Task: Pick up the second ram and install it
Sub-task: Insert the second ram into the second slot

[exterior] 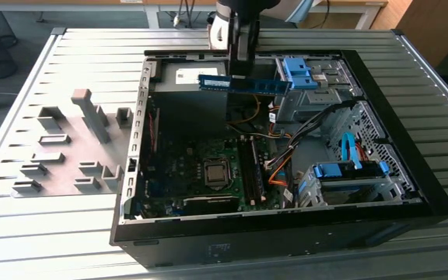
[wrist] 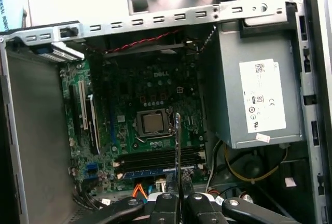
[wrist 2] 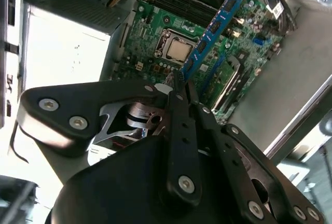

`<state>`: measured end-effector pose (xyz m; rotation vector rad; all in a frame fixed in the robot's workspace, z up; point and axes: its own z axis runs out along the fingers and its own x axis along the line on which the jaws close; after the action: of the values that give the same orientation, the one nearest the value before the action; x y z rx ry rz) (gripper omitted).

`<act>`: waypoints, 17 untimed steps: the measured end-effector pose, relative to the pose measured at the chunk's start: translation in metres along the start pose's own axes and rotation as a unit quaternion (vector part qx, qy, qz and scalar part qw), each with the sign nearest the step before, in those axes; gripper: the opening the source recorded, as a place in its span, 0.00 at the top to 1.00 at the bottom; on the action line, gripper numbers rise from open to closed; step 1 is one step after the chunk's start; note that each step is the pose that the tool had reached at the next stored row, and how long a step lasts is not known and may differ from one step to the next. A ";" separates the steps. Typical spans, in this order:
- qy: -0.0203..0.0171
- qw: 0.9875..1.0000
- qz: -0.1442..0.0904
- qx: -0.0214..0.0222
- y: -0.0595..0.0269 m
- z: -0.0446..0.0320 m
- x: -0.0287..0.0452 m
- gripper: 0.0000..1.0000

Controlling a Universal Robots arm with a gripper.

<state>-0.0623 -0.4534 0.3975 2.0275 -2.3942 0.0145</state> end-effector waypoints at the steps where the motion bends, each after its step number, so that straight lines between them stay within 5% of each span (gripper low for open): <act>1: 0.000 1.000 0.009 0.000 0.0000 0.0003 0.0000 0.86; 9: 0.001 0.997 0.081 -0.001 0.0000 0.0031 0.0000 0.86; 13: 0.002 0.993 0.116 -0.001 0.0000 0.0045 0.0000 0.86; 17: 0.002 0.989 0.151 -0.001 0.0000 0.0059 0.0000 0.86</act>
<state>-0.0623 -0.4534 0.3916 1.6405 -2.6700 0.0175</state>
